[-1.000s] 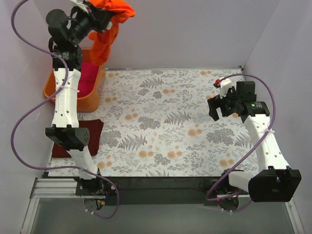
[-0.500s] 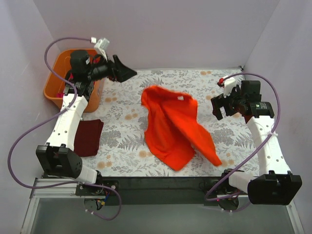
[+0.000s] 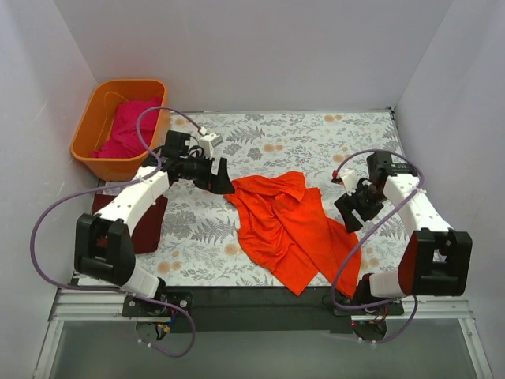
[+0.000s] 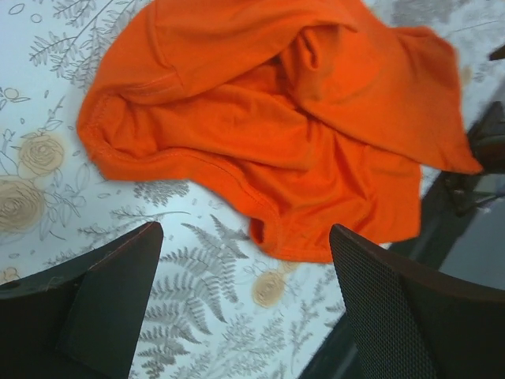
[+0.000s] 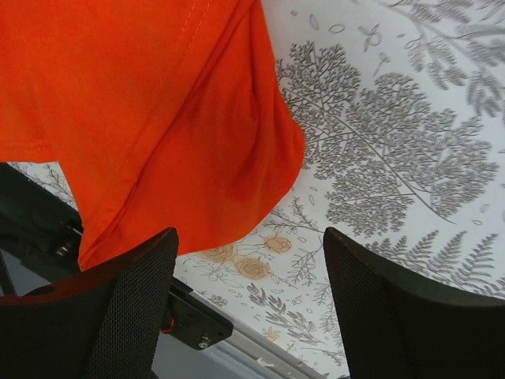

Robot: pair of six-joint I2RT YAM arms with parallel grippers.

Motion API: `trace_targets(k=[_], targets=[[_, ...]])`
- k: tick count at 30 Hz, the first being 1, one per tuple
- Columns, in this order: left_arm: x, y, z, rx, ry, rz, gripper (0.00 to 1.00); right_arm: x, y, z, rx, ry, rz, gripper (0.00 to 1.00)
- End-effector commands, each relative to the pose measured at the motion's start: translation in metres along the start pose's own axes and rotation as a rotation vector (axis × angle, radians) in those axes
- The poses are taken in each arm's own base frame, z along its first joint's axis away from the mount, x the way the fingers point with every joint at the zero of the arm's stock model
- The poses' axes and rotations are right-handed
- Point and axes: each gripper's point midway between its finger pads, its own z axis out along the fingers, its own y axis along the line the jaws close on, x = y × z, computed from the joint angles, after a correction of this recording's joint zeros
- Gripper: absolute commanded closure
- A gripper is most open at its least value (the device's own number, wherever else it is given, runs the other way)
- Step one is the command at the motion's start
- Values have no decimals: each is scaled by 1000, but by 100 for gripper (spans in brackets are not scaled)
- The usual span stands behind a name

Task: Fold and stack the t-shirts
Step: Flatten the tshirt out

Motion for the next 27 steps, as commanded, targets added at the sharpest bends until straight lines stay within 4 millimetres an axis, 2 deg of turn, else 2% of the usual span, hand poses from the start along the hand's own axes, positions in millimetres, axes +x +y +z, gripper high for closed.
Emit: trace_targets(k=[1, 2, 3, 4, 5, 6, 7, 9, 10, 12, 13, 14, 15, 16, 17, 19, 20, 21, 22, 23, 25, 26, 27], targets=[[2, 34, 29, -150, 63, 64, 14, 22, 4, 11, -59, 118, 20, 21], [-6, 38, 35, -166, 64, 78, 14, 23, 3, 15, -67, 132, 28, 24], [-3, 48, 46, -193, 91, 71, 14, 26, 2, 22, -86, 158, 45, 25], [-11, 52, 54, -223, 91, 105, 13, 28, -1, 28, -86, 181, 62, 27], [-4, 57, 59, -239, 114, 99, 13, 28, -3, 28, -75, 179, 62, 28], [-11, 60, 63, -254, 108, 120, 13, 29, -5, 33, -78, 194, 68, 29], [-5, 70, 73, -288, 137, 123, 13, 32, -8, 35, -65, 210, 70, 29], [-6, 77, 82, -311, 157, 141, 13, 35, -13, 41, -59, 230, 71, 32], [2, 83, 90, -315, 184, 136, 13, 39, -15, 43, -45, 249, 67, 33], [7, 93, 96, -337, 202, 138, 15, 45, -18, 50, -43, 276, 63, 39], [10, 96, 98, -344, 211, 138, 19, 45, -23, 53, -23, 281, 57, 43], [19, 103, 102, -360, 239, 131, 22, 47, -26, 55, -17, 288, 56, 55], [24, 108, 104, -373, 253, 127, 26, 48, -27, 60, -20, 300, 58, 60], [29, 112, 105, -387, 267, 121, 38, 46, -35, 63, 8, 298, 62, 66], [33, 116, 105, -403, 277, 114, 44, 44, -39, 65, 18, 300, 65, 80], [46, 125, 99, -449, 316, 97, 60, 36, -53, 70, 54, 296, 82, 95], [51, 126, 95, -455, 331, 87, 86, 34, -59, 73, 62, 300, 86, 99], [51, 127, 86, -475, 328, 77, 96, 29, -63, 73, 69, 294, 87, 99], [53, 132, 77, -490, 331, 52, 100, 17, -76, 69, 110, 277, 84, 99], [71, 131, 67, -493, 375, 18, 100, 13, -84, 71, 127, 278, 86, 99], [76, 131, 43, -510, 369, -6, 100, 0, -96, 69, 157, 257, 85, 99], [104, 130, 33, -512, 424, -28, 100, -11, -106, 69, 178, 237, 93, 99], [110, 130, 24, -518, 431, -22, 100, -16, -110, 69, 183, 232, 95, 99]])
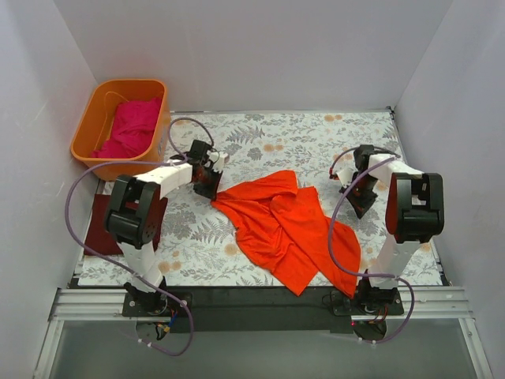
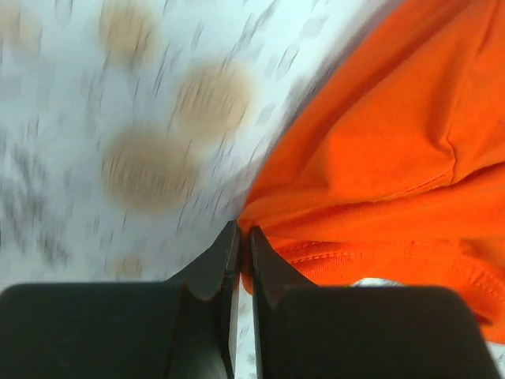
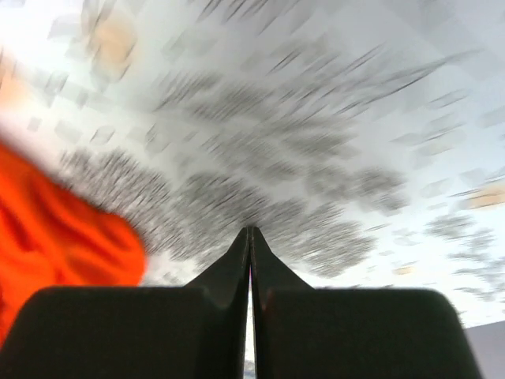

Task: Fold and stack the t-shirts
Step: Flatten the tshirt out

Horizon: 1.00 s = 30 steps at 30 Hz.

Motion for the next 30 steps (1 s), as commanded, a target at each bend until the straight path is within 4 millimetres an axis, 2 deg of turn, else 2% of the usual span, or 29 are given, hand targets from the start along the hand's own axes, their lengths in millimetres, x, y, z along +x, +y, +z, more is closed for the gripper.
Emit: trace_targets(k=[1, 2, 4, 5, 6, 7, 8, 9, 10, 11, 12, 13, 14, 16, 17, 18, 22, 25, 30], targets=[[60, 27, -39, -88, 106, -45, 100, -36, -32, -9, 100, -82, 20, 99], [79, 28, -42, -85, 147, -60, 100, -41, -36, -9, 102, -82, 21, 99], [89, 32, -56, -75, 145, -67, 100, -47, -31, -11, 64, -104, 14, 99], [95, 31, -59, -71, 158, -62, 100, -58, -25, -19, 19, -145, 2, 99], [101, 30, -60, -63, 163, -36, 100, -61, -16, -27, -33, -163, 5, 89], [102, 28, -61, -56, 161, -30, 100, -78, 0, -37, -130, -244, -3, 76], [100, 27, -61, -51, 150, -26, 100, -89, 7, -46, -166, -290, -4, 52], [101, 27, -60, -48, 157, -27, 100, -111, 6, -68, -169, -370, -5, 42], [99, 27, -59, -46, 161, -34, 100, -124, 20, -80, -245, -423, -15, 36], [103, 27, -56, -36, 186, -42, 100, -138, 28, -87, -274, -452, -38, 26], [102, 27, -54, -35, 192, -48, 100, -154, 31, -101, -278, -495, -63, 25], [101, 26, -54, -32, 194, -53, 100, -162, 40, -105, -298, -506, -97, 25], [102, 25, -52, -20, 204, -62, 100, -172, 55, -102, -310, -497, -149, 26], [97, 22, -53, -3, 197, -63, 98, -186, 68, -104, -321, -516, -218, 28], [97, 19, -53, 14, 202, -71, 98, -193, 80, -97, -338, -506, -253, 29], [95, 18, -54, 18, 213, -88, 97, -209, 85, -87, -333, -494, -298, 34], [95, 18, -55, 18, 225, -95, 97, -234, 87, -72, -339, -490, -335, 36], [96, 18, -56, 14, 231, -97, 97, -241, 101, -56, -370, -461, -363, 36], [99, 19, -56, 11, 243, -107, 93, -233, 121, -31, -412, -395, -395, 32]])
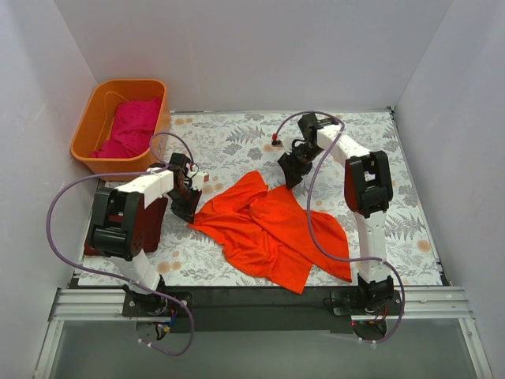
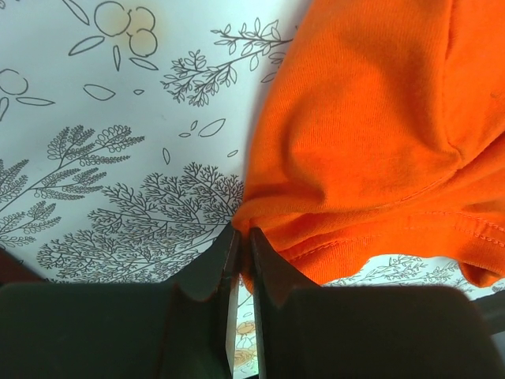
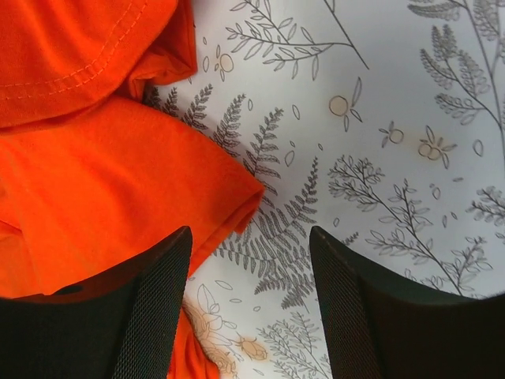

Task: Fold and stack the t-shirts
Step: Flatten the tshirt out

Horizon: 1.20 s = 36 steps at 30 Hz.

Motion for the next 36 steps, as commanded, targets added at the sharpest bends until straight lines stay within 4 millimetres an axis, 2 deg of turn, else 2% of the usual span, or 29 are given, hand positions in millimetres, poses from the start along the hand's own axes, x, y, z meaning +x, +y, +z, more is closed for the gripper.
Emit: trace_targets(k=[1, 5, 8, 11, 12, 13, 14, 18, 19, 21, 22, 24, 25, 26, 27, 29, 30, 31, 32, 33, 35, 36], targets=[[-6, -4, -6, 11, -11, -2, 93, -7, 16, 6, -44, -5, -50, 31], [-8, -4, -5, 11, -14, -12, 92, 2, 16, 17, -71, 16, -22, 32], [-8, -5, -3, 18, -9, -24, 91, 4, 20, 22, -102, 15, 0, 40], [-10, -4, -2, 16, -9, -25, 91, 8, 28, 23, -136, 14, 6, 57], [-10, -4, -1, 15, -10, -24, 91, 9, 29, 23, -139, 15, 0, 65], [-12, -4, -2, 14, -16, -24, 91, 10, 30, 18, -136, 16, -9, 88], [-12, -3, -2, 10, -16, -25, 92, 10, 29, 14, -127, 14, -13, 98], [-17, -2, -2, 16, -33, -34, 92, 3, 11, -36, -16, -40, -48, 99], [-19, -2, -3, 17, -40, -39, 93, -4, 6, -61, 40, -73, -71, 99], [-22, 0, -3, 20, -49, -52, 95, -4, 4, -84, 103, -69, -133, 99], [-23, -1, -3, 26, -58, -52, 95, -10, 16, -103, 135, -92, -181, 99], [-23, -1, -1, 31, -58, -52, 96, 1, 37, -102, 111, -74, -229, 99], [-23, -1, 0, 36, -57, -51, 96, -1, 61, -106, 104, -80, -283, 99], [-21, -2, 2, 39, -53, -53, 96, 5, 75, -100, 82, -62, -305, 99], [-19, -2, 3, 40, -50, -54, 96, 29, 97, -87, 38, -17, -311, 99], [-17, -2, 6, 43, -49, -54, 96, 51, 136, -62, -40, 56, -380, 99], [-15, -3, 6, 44, -46, -55, 96, 82, 152, -47, -88, 130, -375, 99], [-13, -3, 6, 44, -42, -54, 96, 93, 177, -43, -113, 156, -455, 99], [-12, -3, 5, 43, -46, -53, 96, 108, 187, -41, -128, 185, -489, 99], [-8, -4, 7, 46, -39, -54, 96, 134, 202, -40, -139, 224, -552, 87], [-4, -4, 7, 47, -35, -51, 96, 145, 209, -46, -128, 219, -575, 51], [-3, -5, 6, 46, -38, -52, 96, 142, 209, -53, -97, 195, -573, 22]])
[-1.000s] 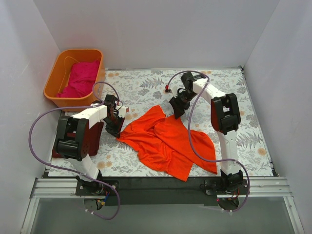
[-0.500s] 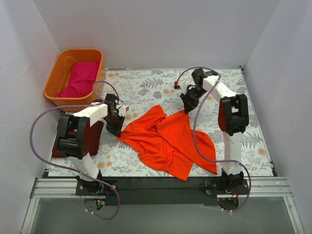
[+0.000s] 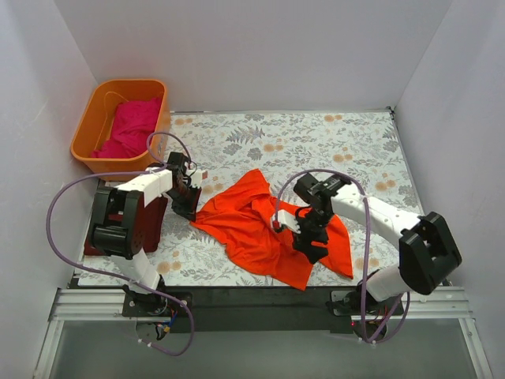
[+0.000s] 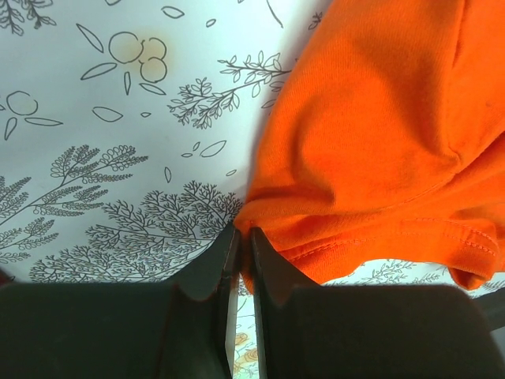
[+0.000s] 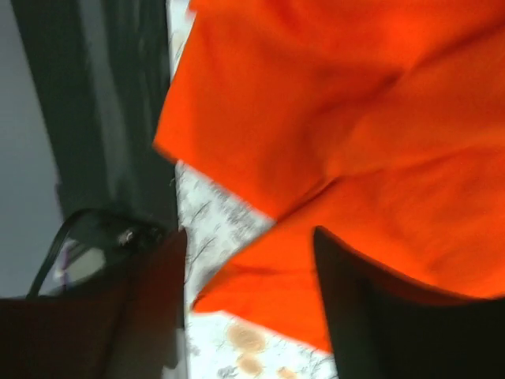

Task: Fold and stack the t-shirts
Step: Flatten the tshirt out

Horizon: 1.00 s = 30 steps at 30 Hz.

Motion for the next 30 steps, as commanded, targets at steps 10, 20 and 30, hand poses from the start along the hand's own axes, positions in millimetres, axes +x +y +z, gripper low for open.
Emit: trace_targets(k=[10, 20, 30], targets=[[13, -4, 4, 15, 2, -16, 96, -28, -21, -19, -74, -183, 353, 51], [23, -5, 3, 9, 15, -39, 95, -16, -48, 23, -53, -175, 552, 53], [23, -3, 3, 1, 17, -39, 95, 4, -55, 57, -81, -104, 655, 48]])
